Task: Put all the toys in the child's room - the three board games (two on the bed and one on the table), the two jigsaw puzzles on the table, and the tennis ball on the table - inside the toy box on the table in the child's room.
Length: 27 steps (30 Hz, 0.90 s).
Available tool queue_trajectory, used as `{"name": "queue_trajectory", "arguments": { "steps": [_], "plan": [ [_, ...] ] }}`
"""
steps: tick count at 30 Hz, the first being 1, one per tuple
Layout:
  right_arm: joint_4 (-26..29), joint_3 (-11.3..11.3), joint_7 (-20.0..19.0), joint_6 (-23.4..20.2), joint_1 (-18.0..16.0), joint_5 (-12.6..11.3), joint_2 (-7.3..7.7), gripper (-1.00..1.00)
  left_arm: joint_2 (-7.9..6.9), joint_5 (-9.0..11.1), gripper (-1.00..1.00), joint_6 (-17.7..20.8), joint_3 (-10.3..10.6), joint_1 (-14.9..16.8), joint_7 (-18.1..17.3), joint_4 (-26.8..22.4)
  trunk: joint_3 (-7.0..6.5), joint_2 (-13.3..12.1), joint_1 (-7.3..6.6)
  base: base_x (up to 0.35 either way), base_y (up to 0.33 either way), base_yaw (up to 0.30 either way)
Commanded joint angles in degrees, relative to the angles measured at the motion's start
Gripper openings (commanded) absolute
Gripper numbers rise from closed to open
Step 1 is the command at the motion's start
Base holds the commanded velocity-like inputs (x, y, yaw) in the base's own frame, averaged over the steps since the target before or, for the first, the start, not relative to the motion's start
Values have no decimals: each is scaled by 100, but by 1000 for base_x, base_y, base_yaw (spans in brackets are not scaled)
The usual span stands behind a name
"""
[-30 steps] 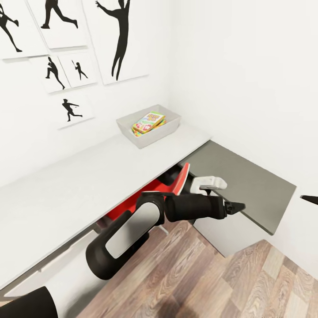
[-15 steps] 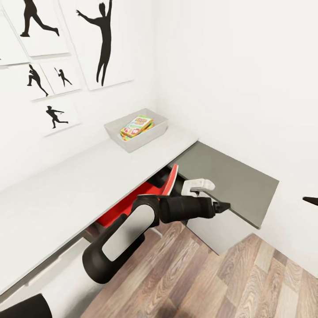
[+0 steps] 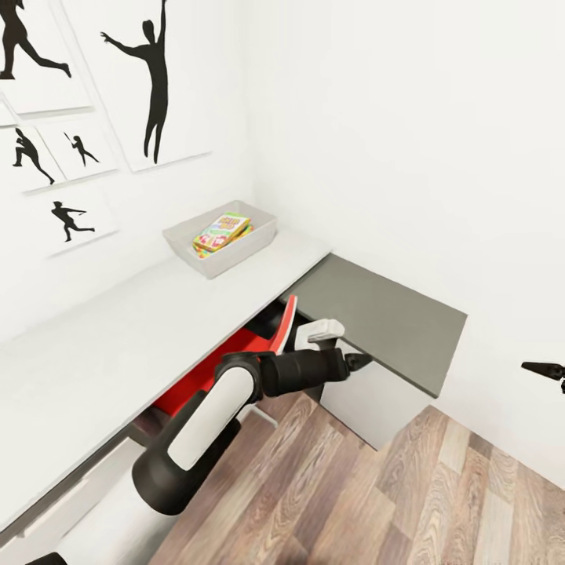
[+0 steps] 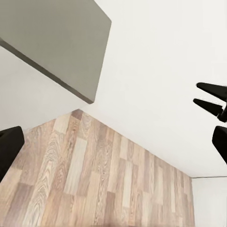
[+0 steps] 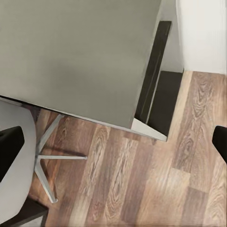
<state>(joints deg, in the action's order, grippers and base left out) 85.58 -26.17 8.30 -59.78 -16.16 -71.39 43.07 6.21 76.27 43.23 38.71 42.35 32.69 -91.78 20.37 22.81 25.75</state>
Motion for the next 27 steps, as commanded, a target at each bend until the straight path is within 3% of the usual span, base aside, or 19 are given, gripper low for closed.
{"name": "queue_trajectory", "arguments": {
  "steps": [1,10,22,27],
  "plan": [
    [-68,73,59,-22,-54,-36,-2,100,1,-70,100,9,-21,-19,61,-4,1,11,4,0,0,-172],
    [-170,193,58,-22,-120,-12,-10,100,7,-278,100,11,-51,-54,62,8,-76,11,4,0,0,-171],
    [-167,218,53,-22,-122,-6,-21,100,11,-316,100,15,-56,-60,66,18,-171,11,4,0,0,-156],
    [-180,212,30,-22,-113,3,-91,100,11,-320,100,17,-56,-60,69,19,-188,11,4,-6,0,-66]
  ]
}}
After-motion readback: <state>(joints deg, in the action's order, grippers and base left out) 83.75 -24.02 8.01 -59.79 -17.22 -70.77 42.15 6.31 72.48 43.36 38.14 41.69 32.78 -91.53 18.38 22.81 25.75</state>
